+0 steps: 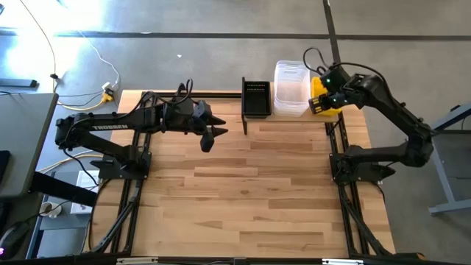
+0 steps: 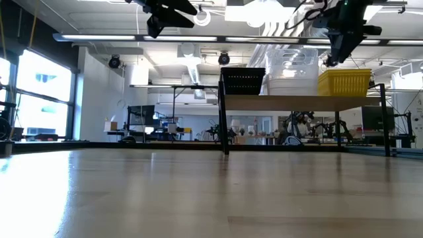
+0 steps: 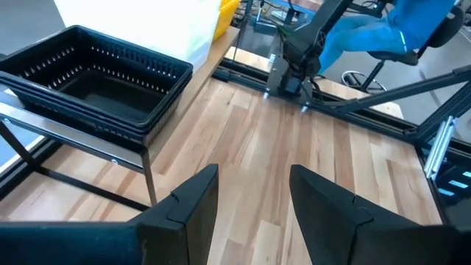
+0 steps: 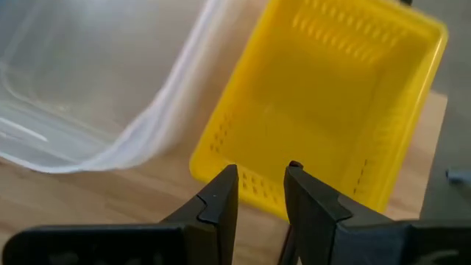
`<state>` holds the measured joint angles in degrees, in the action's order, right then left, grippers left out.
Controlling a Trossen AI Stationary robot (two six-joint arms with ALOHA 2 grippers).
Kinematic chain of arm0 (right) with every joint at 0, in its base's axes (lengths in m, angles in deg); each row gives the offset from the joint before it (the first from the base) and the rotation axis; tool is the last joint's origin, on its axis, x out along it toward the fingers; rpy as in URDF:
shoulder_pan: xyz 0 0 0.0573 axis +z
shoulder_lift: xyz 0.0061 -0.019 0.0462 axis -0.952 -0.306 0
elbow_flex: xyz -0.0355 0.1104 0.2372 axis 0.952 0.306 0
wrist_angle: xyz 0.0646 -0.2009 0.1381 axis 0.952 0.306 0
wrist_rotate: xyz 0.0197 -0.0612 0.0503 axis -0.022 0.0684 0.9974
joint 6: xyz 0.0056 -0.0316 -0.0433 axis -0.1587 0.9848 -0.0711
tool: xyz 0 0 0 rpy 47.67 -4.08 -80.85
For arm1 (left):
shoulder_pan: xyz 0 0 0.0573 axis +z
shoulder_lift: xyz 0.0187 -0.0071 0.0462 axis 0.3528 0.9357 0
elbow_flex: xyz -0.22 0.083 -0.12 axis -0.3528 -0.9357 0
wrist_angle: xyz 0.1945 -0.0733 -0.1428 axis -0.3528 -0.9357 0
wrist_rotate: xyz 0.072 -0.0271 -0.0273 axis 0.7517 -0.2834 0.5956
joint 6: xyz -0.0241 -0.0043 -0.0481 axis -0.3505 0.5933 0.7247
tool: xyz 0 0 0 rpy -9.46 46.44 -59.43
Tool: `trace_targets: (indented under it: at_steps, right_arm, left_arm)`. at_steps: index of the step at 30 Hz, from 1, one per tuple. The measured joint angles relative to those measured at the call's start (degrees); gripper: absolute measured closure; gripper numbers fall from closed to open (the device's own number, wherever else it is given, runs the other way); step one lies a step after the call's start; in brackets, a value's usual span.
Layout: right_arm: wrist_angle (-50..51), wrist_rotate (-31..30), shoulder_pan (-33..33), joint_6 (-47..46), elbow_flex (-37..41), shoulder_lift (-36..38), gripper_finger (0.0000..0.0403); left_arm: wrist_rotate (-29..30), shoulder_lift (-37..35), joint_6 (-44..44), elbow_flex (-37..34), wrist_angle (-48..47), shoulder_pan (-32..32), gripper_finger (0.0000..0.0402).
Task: Stack baskets on shelf by color
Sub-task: Stack the yellow bin on top of the stacked yellow bins on the shelf
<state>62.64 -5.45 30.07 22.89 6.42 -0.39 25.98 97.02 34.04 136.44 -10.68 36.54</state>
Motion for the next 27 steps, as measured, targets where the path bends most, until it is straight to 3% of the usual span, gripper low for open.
trace_targets:
  at_steps: [27]
  right_arm:
    - [7.59,2.43,0.0,-4.32,0.0,-4.22,0.0305]
  left_arm:
    - [0.01,0.02,-1.09,0.0,-0.15,0.02,0.0243]
